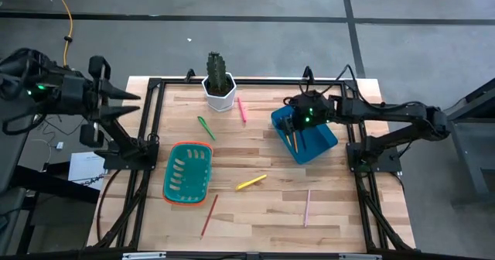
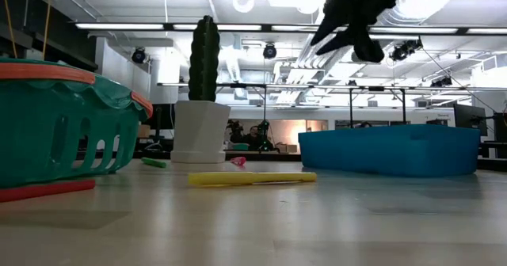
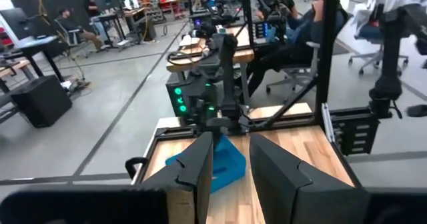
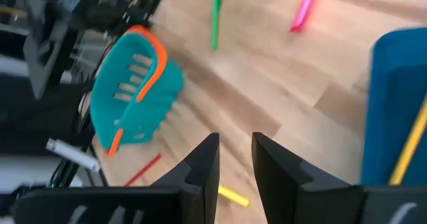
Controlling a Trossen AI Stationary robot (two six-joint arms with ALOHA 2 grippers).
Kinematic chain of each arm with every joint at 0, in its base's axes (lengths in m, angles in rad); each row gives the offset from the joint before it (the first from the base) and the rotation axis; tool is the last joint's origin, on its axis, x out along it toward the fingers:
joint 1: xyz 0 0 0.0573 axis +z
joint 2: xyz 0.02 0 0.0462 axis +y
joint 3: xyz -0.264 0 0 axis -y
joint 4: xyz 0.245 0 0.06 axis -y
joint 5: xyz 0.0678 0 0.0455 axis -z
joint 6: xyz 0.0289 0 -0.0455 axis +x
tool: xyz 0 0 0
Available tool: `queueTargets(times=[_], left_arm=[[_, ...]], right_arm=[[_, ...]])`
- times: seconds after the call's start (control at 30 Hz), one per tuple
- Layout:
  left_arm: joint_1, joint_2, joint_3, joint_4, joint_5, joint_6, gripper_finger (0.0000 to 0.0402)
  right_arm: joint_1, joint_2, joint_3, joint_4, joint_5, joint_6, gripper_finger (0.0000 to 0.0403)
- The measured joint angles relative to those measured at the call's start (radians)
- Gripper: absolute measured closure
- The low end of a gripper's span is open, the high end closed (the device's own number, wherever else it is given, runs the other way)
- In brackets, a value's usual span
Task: Sort pens & pencils
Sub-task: Put the yellow pen into the green basket
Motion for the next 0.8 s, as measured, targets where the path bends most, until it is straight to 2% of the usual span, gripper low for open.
queueTargets(times=[0.17, 0.37, 0.47, 0.57, 0.7, 0.8], left_arm=[[0.000, -0.031, 0.000, 0.000, -0.020, 0.024, 0.0314], [0.000, -0.078, 0.000, 0.000, -0.008, 0.036, 0.0314], [0.000, -0.099, 0.001, 0.013, 0.002, 0.079, 0.0314], [0.000, -0.114, 0.001, 0.095, 0.038, 0.179, 0.0314], [0.000, -0.124, 0.002, 0.329, 0.196, 0.417, 0.0314], [0.000, -0.111, 0.001, 0.544, 0.437, 0.627, 0.0314]], right_arm=[[0.100, 0.000, 0.000, 0.000, 0.008, 0.012, 0.0322], [0.201, 0.000, 0.000, 0.000, 0.088, 0.065, 0.0322], [0.237, 0.000, 0.000, 0.000, 0.133, 0.094, 0.0322], [0.262, 0.000, 0.000, 0.000, 0.159, 0.127, 0.0322], [0.281, 0.000, 0.000, 0.000, 0.184, 0.168, 0.0322], [0.289, 0.000, 0.000, 0.001, 0.214, 0.192, 0.0322]])
